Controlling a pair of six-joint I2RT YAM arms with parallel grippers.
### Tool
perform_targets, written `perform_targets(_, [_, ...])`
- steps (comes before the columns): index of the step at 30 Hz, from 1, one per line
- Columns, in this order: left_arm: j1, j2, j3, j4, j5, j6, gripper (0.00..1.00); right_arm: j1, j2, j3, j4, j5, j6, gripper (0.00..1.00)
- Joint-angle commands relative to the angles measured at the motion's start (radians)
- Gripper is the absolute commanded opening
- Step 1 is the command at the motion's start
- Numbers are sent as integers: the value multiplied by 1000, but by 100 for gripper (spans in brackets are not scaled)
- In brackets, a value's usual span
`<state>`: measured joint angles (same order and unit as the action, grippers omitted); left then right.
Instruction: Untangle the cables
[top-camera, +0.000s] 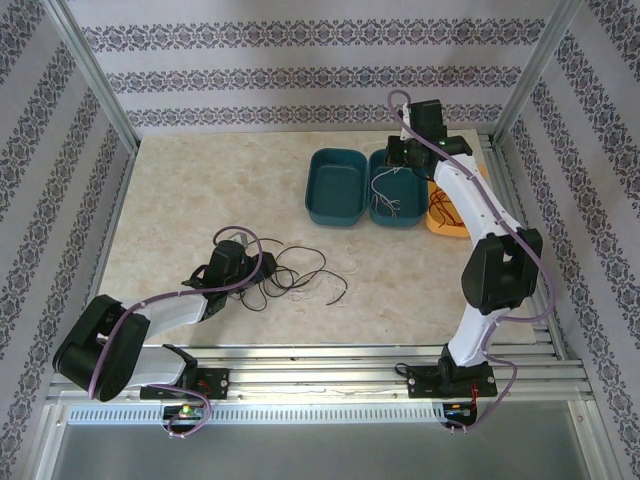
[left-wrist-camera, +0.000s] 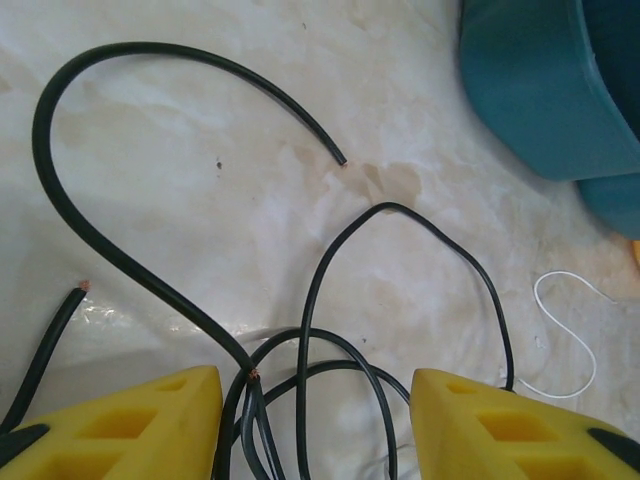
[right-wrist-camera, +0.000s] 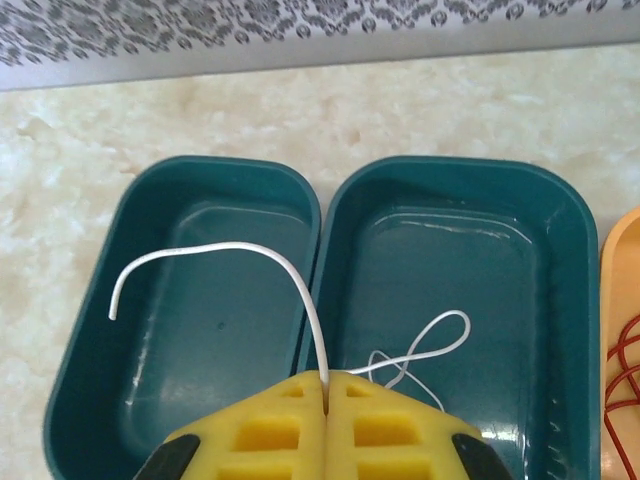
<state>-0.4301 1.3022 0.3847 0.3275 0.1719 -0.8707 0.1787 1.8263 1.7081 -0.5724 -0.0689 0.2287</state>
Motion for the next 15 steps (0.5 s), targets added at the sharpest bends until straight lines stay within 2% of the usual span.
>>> perform_targets(1, [-3, -20, 2, -20, -5, 9, 53, -24, 52, 23, -15, 27, -6, 3])
perform_targets(11, [-3, -35, 5, -48, -11, 20, 56, -41, 145, -29, -19, 8, 15, 7])
perform_targets(14, [-3, -44, 8, -62, -14, 25, 57, -44, 159, -33, -34, 12, 19, 14])
perform_targets(15, [-3, -47, 7, -66, -17, 27, 58, -45, 167, -31, -47, 16, 21, 20])
